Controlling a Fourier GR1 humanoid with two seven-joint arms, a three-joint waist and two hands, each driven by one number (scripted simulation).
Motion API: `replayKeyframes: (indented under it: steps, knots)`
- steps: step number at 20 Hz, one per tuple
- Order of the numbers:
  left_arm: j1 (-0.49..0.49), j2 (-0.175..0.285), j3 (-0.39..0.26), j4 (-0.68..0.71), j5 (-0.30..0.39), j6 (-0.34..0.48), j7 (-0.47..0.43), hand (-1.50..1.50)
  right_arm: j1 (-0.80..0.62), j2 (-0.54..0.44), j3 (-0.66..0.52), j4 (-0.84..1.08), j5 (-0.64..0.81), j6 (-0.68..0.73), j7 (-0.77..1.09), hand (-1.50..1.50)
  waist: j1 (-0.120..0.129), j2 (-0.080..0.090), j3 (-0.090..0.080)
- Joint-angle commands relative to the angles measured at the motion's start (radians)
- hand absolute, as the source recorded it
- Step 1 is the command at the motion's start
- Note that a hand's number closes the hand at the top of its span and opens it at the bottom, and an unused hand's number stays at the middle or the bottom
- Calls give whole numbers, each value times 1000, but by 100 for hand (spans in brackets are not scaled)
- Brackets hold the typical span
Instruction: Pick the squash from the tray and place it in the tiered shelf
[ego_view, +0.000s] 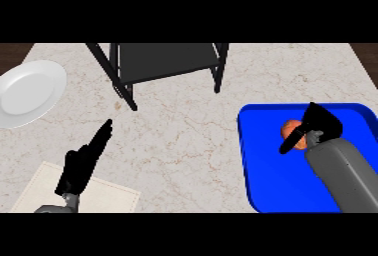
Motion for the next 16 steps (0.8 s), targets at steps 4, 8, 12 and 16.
replayKeyframes:
  steps: [4,8,12,16]
  knots:
    - [5,-29,-11,-19,-25,9,42,0,21,52,-28,53,57,13,92,-150,1,2,-1]
    - [-5,-6,34,97,-11,-55,-82,0,17,91,-64,167,80,-25,-38,150,2,5,-2]
    - [39,-26,24,-13,-43,-27,1,0,-27,101,-101,223,125,-29,-156,150,5,4,-1]
    - [18,-41,23,-6,-42,-35,-1,0,-65,112,-119,350,181,-94,-215,150,9,6,-1]
